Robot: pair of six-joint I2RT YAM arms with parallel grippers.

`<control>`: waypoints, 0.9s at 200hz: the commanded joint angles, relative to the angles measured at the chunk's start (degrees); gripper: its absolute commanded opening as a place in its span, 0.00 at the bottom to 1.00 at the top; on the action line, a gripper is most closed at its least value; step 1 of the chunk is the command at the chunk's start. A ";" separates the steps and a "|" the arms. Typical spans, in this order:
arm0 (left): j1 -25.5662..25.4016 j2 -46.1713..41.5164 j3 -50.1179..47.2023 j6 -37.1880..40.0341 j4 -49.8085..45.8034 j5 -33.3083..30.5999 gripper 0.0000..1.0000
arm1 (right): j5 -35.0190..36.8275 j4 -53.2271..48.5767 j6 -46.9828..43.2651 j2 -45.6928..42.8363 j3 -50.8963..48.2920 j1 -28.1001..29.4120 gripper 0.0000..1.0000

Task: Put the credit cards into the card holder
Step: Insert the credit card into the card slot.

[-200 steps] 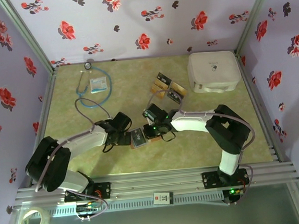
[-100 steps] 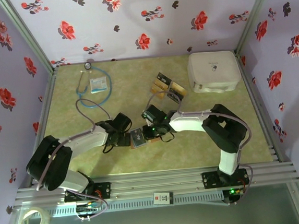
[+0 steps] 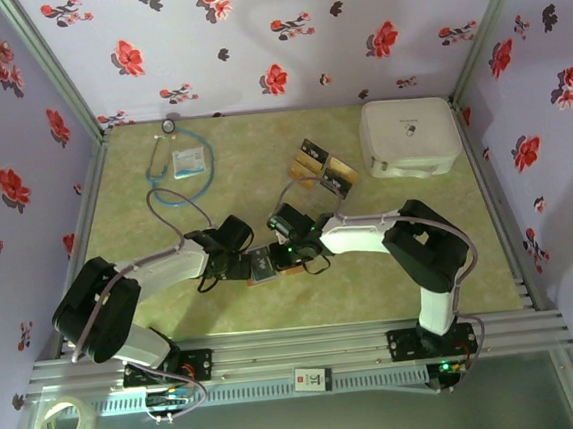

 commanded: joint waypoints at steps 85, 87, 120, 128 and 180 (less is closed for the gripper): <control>0.46 0.01 0.08 0.17 -0.10 -0.54 1.00 | 1.53 -3.49 -0.62 -1.72 3.25 1.45 0.18; 0.51 -0.21 0.15 0.22 -0.24 -0.62 1.00 | 1.65 -3.70 -0.63 -1.83 3.30 1.44 0.19; 1.74 -4.40 0.08 0.26 -2.59 -0.87 1.00 | 3.42 -6.35 -1.32 -6.39 2.96 0.36 0.36; 2.09 -5.53 0.15 0.28 -3.20 -0.85 1.00 | 3.88 -7.09 -1.59 -7.73 2.71 -0.05 0.39; 3.71 -11.93 0.33 -0.33 -6.01 -0.15 1.00 | 8.23 -9.99 -2.59 -16.57 -2.54 -5.08 0.49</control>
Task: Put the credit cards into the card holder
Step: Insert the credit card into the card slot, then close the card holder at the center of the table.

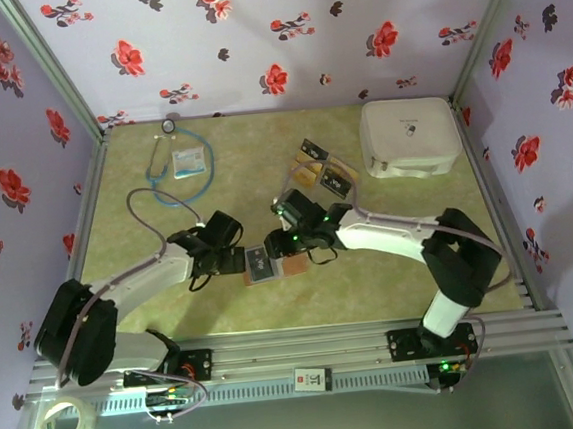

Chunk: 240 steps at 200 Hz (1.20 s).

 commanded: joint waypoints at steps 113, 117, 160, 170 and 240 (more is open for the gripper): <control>1.51 -5.81 -2.10 0.17 3.93 6.74 1.00 | -0.20 0.31 -1.04 -1.88 -7.49 -9.52 0.50; 1.51 -5.70 -2.18 0.11 4.15 6.95 1.00 | -0.27 0.48 -1.03 -1.78 -7.65 -9.53 0.49; 1.52 -4.61 -2.57 0.17 7.03 9.44 1.00 | 0.26 1.05 -1.04 -1.59 -9.36 -9.52 0.31; 1.52 -4.24 -2.65 0.18 7.89 10.23 1.00 | 0.32 1.06 -1.05 -1.76 -9.66 -9.52 0.24; 1.35 0.65 -3.36 -0.88 15.27 15.82 1.00 | 0.18 2.31 -0.08 -5.08 -13.19 -9.52 0.00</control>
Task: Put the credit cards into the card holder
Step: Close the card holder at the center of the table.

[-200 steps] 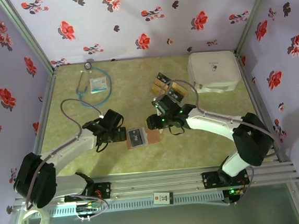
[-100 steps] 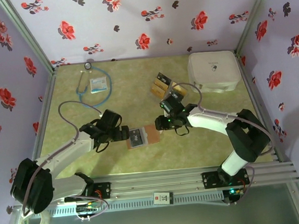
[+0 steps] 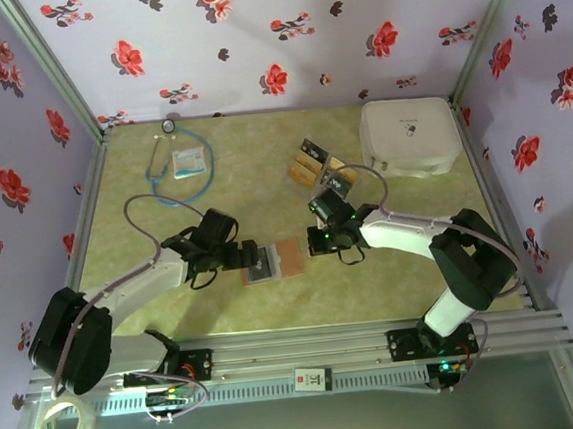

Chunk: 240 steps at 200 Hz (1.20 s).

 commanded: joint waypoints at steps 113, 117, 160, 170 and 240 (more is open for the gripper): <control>-2.69 9.61 0.01 -2.50 10.92 6.64 1.00 | -1.19 2.08 1.10 -3.09 -2.32 -0.06 0.00; -2.68 9.93 0.20 -2.53 11.05 6.65 1.00 | -1.27 2.11 1.06 -3.05 -2.32 -0.08 0.00; -3.66 12.19 1.32 -2.44 12.34 7.46 1.00 | -1.89 2.63 1.45 -2.82 -2.35 -0.06 0.00; -3.88 12.34 1.52 -2.41 12.63 7.64 1.00 | -2.05 2.81 1.49 -2.86 -2.39 -0.06 0.00; -4.87 11.96 2.42 -2.61 13.01 7.89 1.00 | -2.66 4.30 2.15 -1.71 -3.40 0.00 0.00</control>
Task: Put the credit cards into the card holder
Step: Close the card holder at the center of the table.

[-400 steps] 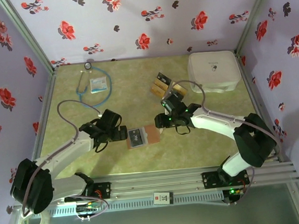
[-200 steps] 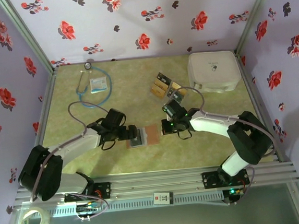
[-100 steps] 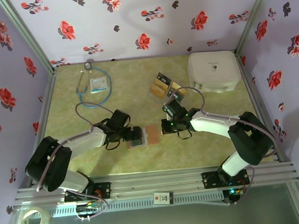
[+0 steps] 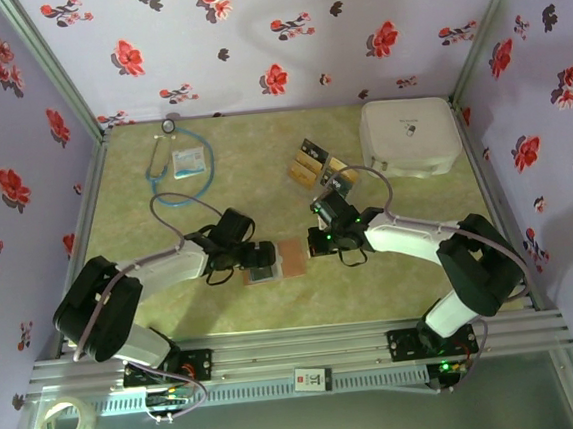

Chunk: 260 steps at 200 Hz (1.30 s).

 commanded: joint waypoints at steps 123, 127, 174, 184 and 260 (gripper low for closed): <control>-1.97 -0.03 1.40 -2.29 3.33 3.59 1.00 | -2.10 2.14 1.65 1.89 -1.46 0.12 0.00; -1.92 -0.21 1.42 -2.24 3.30 3.56 1.00 | -2.06 2.24 1.69 1.96 -1.45 0.12 0.00; -2.11 -3.18 0.99 -3.09 2.93 3.78 1.00 | -2.16 2.44 1.80 2.35 -1.19 0.21 0.00; -2.19 -4.32 0.93 -3.50 2.90 3.73 1.00 | -2.21 2.55 1.85 2.42 -1.32 0.21 0.00; -5.47 -7.09 0.89 -9.71 11.97 7.24 1.00 | -1.99 2.82 1.86 2.98 -1.10 0.20 0.00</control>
